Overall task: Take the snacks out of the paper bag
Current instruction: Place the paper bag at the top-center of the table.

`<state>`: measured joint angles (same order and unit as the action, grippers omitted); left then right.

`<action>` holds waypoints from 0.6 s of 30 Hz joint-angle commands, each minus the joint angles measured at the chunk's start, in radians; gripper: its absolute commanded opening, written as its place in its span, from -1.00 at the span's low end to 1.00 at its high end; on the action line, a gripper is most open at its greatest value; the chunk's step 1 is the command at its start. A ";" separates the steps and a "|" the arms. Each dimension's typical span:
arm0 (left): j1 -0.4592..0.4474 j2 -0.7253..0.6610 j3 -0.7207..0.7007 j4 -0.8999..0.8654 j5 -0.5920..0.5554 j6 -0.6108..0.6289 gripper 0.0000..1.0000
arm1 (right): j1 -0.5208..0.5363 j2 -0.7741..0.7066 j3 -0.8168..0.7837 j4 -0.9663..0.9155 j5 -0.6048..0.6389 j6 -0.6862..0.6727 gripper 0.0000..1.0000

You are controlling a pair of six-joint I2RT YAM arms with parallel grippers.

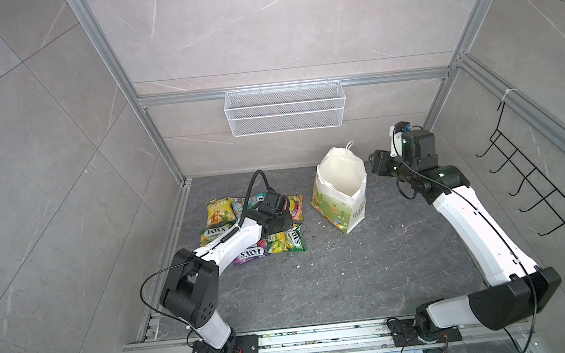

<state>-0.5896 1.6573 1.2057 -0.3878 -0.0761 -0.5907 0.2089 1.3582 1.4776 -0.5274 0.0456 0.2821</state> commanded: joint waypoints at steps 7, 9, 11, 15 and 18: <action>0.002 0.138 0.042 0.052 0.040 0.072 -0.86 | 0.001 -0.108 -0.152 0.105 0.004 -0.042 0.24; 0.002 0.159 0.033 0.063 0.047 0.067 -0.88 | 0.002 -0.107 -0.145 0.099 0.008 -0.042 0.24; 0.002 0.168 0.001 0.103 0.049 0.054 -0.88 | 0.001 -0.107 -0.142 0.105 0.010 -0.043 0.24; 0.001 0.188 -0.043 0.180 0.031 0.043 -0.89 | 0.002 -0.108 -0.144 0.125 0.014 -0.041 0.24; 0.001 0.200 -0.037 0.188 0.021 0.057 -0.90 | 0.002 -0.108 -0.139 0.123 0.013 -0.044 0.24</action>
<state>-0.5900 1.8442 1.1671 -0.2466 -0.0483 -0.5423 0.2089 1.2675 1.3319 -0.4278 0.0425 0.2569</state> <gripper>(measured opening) 0.054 0.621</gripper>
